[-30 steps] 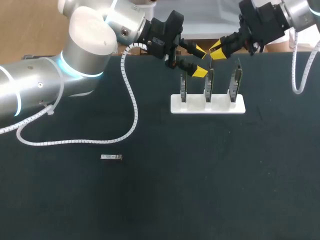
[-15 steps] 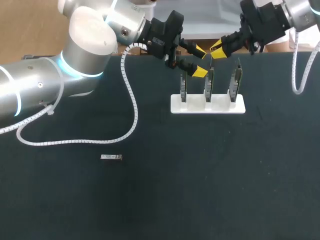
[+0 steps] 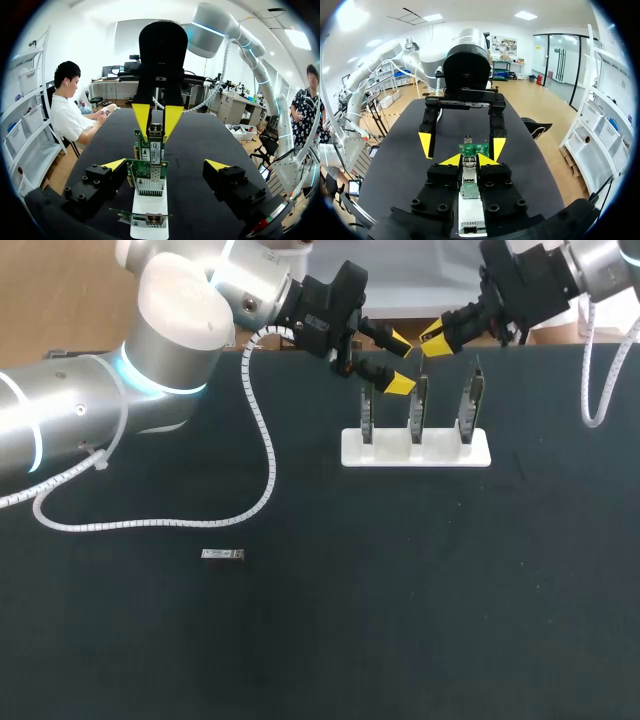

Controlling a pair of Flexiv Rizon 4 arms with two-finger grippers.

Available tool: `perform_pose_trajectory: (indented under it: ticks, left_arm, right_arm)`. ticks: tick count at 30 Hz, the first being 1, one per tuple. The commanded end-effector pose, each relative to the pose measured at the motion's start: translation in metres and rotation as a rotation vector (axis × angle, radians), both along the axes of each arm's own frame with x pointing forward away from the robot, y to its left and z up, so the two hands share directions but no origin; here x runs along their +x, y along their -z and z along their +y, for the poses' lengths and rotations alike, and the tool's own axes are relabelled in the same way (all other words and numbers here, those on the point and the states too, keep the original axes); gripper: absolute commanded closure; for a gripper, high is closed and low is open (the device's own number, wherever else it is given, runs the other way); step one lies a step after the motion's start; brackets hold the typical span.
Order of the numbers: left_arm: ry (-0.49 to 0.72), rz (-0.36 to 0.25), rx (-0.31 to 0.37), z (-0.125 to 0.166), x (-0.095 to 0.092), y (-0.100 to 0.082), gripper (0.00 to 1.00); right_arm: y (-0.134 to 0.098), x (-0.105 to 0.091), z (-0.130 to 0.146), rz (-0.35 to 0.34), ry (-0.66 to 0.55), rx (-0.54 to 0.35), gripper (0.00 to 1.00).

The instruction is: Pick up the optical module with the left hand, and insert it into the network port with the right hand.

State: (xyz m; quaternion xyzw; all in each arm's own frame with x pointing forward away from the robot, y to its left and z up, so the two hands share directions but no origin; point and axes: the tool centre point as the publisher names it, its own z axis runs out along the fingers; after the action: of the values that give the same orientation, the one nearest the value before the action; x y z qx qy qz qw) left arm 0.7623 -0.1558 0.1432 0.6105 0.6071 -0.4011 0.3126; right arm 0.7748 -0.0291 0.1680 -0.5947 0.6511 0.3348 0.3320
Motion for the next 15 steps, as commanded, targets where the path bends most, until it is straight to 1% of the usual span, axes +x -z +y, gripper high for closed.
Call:
perform_pose_trajectory:
  ticks: [1, 15]
  left_arm:
    - [-0.001, 0.0, 0.003, -0.0001, -0.0004, -0.0003, 0.0]
    - [-0.001, 0.0, 0.003, -0.0001, -0.0004, -0.0003, 0.0]
  right_arm:
    - [0.0007, 0.0035, 0.001, 0.004, -0.005, -0.002, 1.0]
    - [0.0054, 0.0004, 0.0003, 0.018, -0.002, -0.014, 1.0]
